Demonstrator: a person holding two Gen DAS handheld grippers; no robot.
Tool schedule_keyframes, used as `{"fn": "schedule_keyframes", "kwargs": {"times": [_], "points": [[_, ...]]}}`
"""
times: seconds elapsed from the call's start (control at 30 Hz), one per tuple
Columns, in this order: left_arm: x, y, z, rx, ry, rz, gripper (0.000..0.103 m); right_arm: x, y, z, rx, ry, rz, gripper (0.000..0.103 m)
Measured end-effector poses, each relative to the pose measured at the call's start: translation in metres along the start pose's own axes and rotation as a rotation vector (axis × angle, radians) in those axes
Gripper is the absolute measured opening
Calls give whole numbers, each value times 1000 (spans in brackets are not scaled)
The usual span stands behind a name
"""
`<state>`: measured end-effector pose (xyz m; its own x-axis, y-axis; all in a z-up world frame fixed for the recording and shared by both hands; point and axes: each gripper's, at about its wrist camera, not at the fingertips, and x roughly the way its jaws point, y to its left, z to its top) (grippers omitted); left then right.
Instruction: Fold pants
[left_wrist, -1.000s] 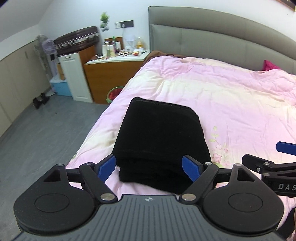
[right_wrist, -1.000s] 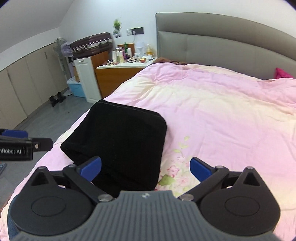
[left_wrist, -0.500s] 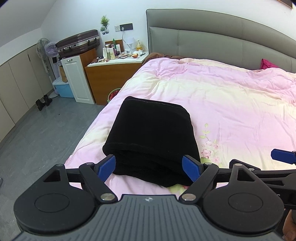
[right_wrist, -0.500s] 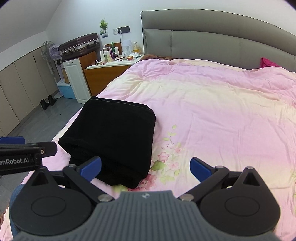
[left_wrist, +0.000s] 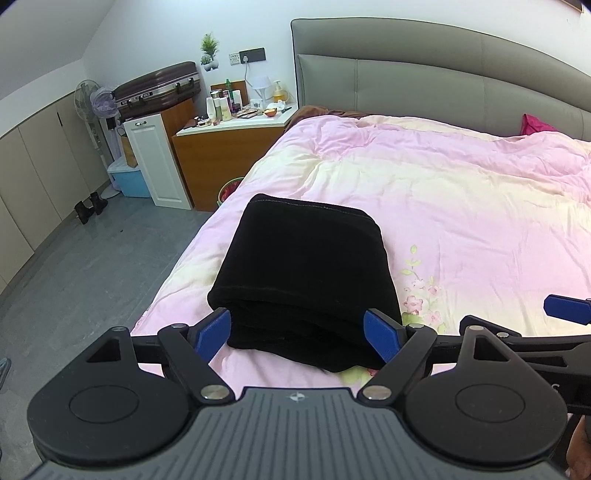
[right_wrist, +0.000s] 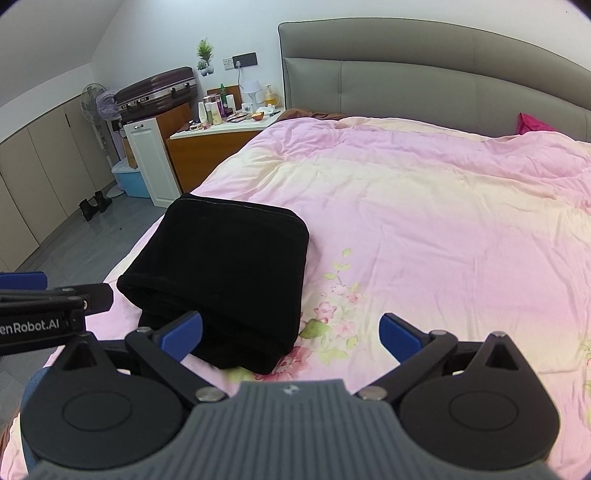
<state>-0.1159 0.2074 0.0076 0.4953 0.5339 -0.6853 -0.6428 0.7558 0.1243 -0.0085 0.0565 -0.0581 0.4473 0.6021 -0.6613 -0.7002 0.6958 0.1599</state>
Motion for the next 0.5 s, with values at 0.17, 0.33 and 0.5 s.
{"fn": "schedule_keyframes", "kwargs": {"times": [0.17, 0.33, 0.5], "points": [[-1, -1, -1, 2, 1, 3, 96, -3, -1, -2, 1, 4, -3, 98], [-2, -1, -2, 4, 1, 4, 96, -4, -1, -2, 5, 7, -4, 98], [-3, 0, -4, 11, -1, 4, 96, -5, -2, -3, 5, 7, -10, 98]]}}
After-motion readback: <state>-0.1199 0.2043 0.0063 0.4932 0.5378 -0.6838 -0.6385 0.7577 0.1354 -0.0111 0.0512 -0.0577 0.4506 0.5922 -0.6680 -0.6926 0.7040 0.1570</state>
